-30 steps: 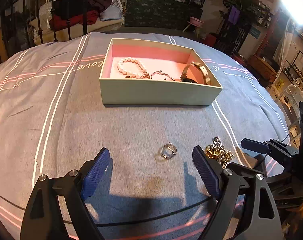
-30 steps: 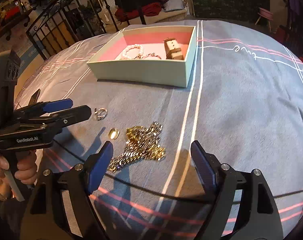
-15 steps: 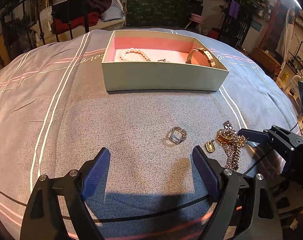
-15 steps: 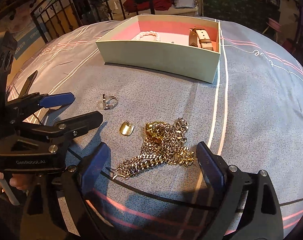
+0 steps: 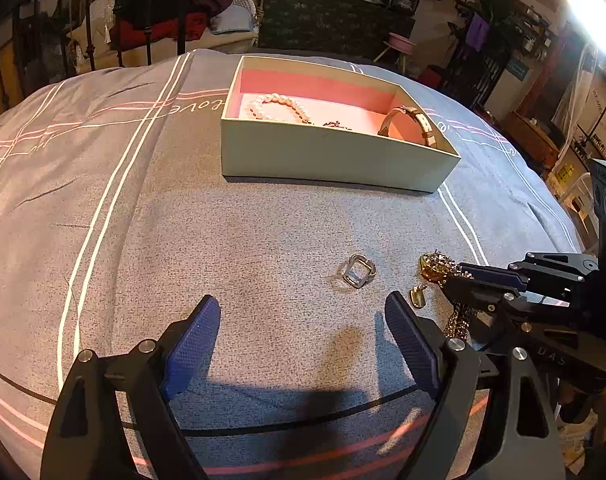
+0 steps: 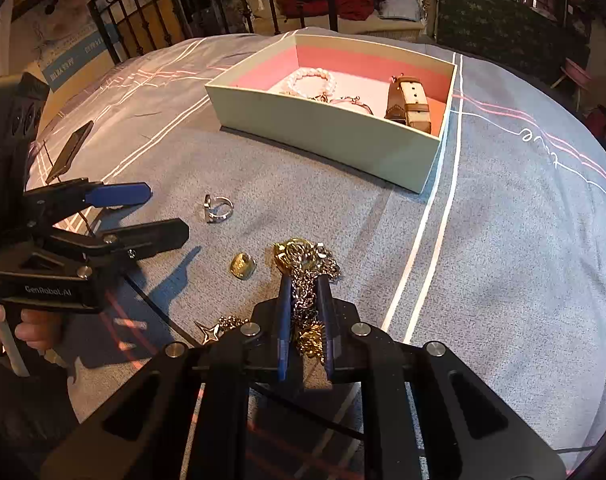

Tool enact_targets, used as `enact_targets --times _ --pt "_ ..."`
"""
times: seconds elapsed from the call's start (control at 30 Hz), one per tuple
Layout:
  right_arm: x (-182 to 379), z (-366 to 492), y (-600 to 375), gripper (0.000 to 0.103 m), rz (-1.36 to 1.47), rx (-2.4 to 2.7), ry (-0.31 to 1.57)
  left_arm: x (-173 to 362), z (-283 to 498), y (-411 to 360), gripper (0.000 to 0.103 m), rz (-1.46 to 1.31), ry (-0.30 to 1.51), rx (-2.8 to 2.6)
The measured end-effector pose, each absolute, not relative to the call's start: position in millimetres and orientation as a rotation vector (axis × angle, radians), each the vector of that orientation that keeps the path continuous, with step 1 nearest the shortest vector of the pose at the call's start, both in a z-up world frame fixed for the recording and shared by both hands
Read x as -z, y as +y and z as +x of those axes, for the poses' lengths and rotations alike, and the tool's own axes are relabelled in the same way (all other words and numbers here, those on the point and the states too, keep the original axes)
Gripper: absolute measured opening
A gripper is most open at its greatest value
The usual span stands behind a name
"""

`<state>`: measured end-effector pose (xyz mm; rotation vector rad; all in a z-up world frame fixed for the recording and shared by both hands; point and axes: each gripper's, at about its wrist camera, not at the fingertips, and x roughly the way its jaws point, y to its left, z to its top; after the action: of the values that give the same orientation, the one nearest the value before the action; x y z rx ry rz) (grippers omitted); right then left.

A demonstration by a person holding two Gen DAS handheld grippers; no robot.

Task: Organize jewelry
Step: 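Move the right gripper to the gold chains and close on them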

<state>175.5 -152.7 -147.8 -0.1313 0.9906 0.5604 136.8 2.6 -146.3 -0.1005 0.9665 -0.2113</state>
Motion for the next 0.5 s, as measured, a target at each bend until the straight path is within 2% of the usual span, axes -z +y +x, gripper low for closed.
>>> enact_targets --times 0.5 --pt "85 179 -168 0.012 0.001 -0.622 0.8 143 138 1 0.082 -0.095 0.961 0.216"
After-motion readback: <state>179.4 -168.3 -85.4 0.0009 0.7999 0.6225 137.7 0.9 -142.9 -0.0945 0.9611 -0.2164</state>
